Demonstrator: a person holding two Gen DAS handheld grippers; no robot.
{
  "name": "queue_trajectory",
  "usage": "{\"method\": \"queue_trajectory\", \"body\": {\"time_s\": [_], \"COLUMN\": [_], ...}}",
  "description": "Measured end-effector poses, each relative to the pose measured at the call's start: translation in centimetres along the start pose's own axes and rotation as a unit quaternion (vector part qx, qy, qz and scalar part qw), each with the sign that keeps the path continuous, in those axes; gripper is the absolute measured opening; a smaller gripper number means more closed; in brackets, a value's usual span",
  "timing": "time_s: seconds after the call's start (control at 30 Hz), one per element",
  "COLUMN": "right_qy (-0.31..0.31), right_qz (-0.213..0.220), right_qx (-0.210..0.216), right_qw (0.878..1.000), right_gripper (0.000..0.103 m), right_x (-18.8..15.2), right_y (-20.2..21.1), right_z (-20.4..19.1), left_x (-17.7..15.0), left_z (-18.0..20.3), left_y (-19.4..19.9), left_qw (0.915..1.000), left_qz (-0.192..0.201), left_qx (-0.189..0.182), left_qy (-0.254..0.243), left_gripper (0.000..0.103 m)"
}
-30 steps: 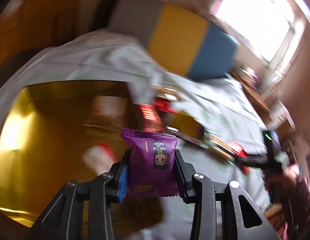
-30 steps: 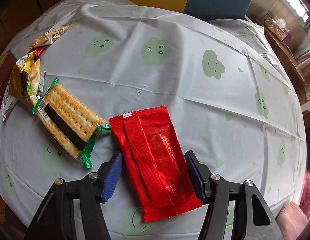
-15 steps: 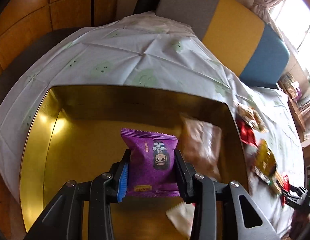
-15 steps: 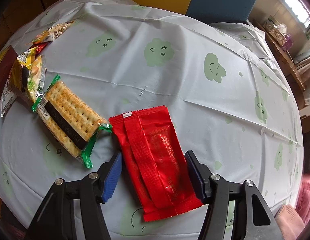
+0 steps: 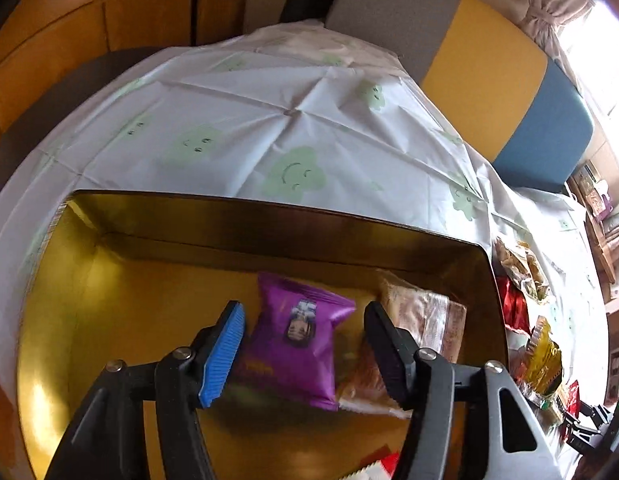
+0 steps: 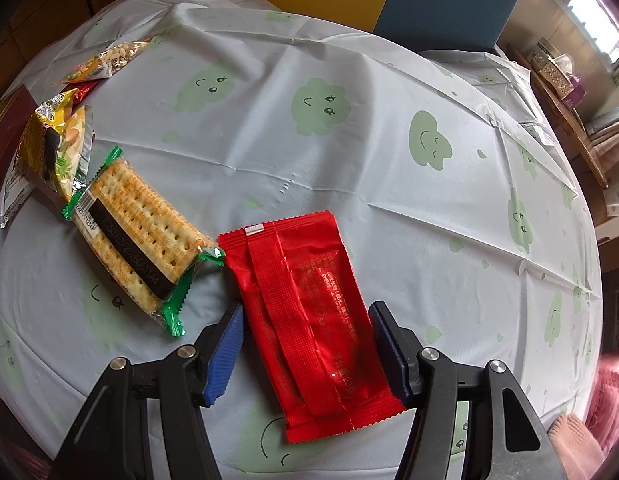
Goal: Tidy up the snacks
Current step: 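Open the left gripper to drop the purple packet in the tin, then carry the red pack toward the gold tin with the right gripper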
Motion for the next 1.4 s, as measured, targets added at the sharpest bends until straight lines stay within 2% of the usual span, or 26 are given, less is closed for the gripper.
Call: {"method": "queue_trajectory", "body": {"time_s": [0.3, 0.47, 0.67, 1.0, 1.27, 1.4], "right_qy": [0.017, 0.027, 0.011, 0.017, -0.028, -0.060], "right_qz": [0.007, 0.012, 0.004, 0.016, 0.012, 0.032], "right_qx": [-0.017, -0.024, -0.008, -0.021, -0.018, -0.002], "right_qw": [1.000, 0.999, 1.000, 1.000, 0.999, 0.998], "right_gripper": [0.062, 0.057, 0.057, 0.053, 0.052, 0.052], "right_x": [-0.1, -0.2, -0.2, -0.1, 0.1, 0.6], "right_y": [0.3, 0.5, 0.3, 0.7, 0.5, 1.3], "right_z": [-1.1, -1.5, -0.8, -1.0, 0.8, 2.1], "left_x": [-5.2, -8.7, -11.7, -13.9, -14.8, -14.8], "left_z": [1.4, 2.8, 3.8, 3.0, 1.9, 1.3], "left_y": [6.8, 10.5, 13.1, 14.5, 13.9, 13.7], "left_qw": [0.9973, 0.9921, 0.9866, 0.9831, 0.9846, 0.9856], "left_qz": [0.068, 0.113, 0.146, 0.164, 0.150, 0.147], "left_qx": [-0.002, 0.005, 0.025, 0.055, 0.073, 0.069], "left_qy": [-0.028, -0.055, -0.068, -0.059, -0.052, -0.044], "left_gripper": [0.063, 0.063, 0.063, 0.063, 0.063, 0.063]}}
Point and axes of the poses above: each gripper's, at about its wrist camera, not at the fingertips, and y roughly against the way its jaws point, z to its right, x to its top, the point moved 2 cm from there along -y, roughly the way its jaws point, and after that the axes turned 1 degree about -y, right-handed, at the moved point
